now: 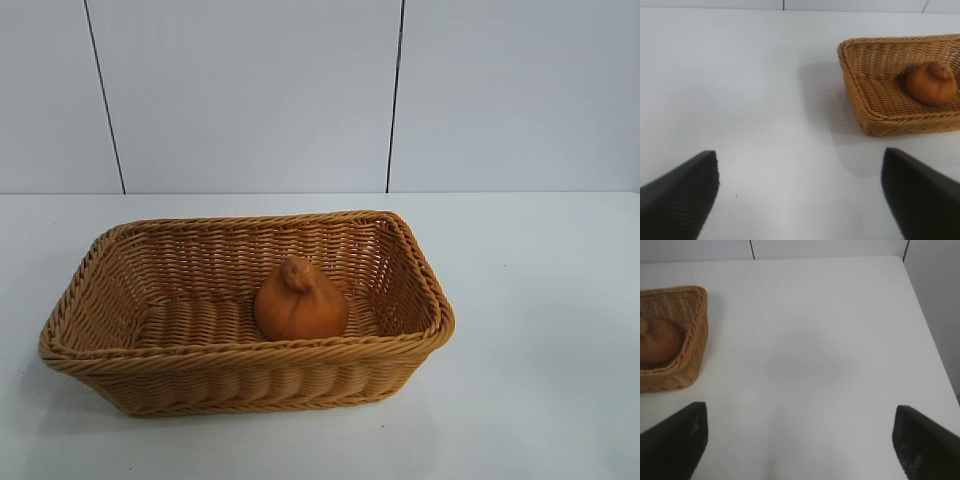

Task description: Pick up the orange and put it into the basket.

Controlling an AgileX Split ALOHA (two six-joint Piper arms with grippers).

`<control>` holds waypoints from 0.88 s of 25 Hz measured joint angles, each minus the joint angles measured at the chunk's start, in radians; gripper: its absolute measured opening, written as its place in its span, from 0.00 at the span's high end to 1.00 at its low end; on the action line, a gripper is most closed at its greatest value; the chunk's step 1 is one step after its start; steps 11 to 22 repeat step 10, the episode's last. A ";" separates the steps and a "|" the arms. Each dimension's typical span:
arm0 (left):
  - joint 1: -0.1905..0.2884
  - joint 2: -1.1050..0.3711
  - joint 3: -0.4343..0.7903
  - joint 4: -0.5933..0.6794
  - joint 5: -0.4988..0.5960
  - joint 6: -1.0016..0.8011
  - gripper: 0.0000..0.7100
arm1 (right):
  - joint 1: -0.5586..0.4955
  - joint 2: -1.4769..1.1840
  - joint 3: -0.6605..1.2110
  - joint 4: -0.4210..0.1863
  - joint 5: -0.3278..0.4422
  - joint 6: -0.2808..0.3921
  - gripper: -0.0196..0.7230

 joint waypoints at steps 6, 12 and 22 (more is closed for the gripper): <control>0.000 0.000 0.000 0.000 0.000 0.000 0.11 | 0.000 -0.007 0.000 0.005 0.000 0.000 0.04; 0.000 0.000 0.000 0.000 0.000 0.000 0.11 | 0.000 -0.007 0.000 0.005 0.000 0.000 0.04; 0.000 0.000 0.000 0.000 0.000 0.000 0.11 | 0.000 -0.007 0.000 0.005 0.000 0.000 0.04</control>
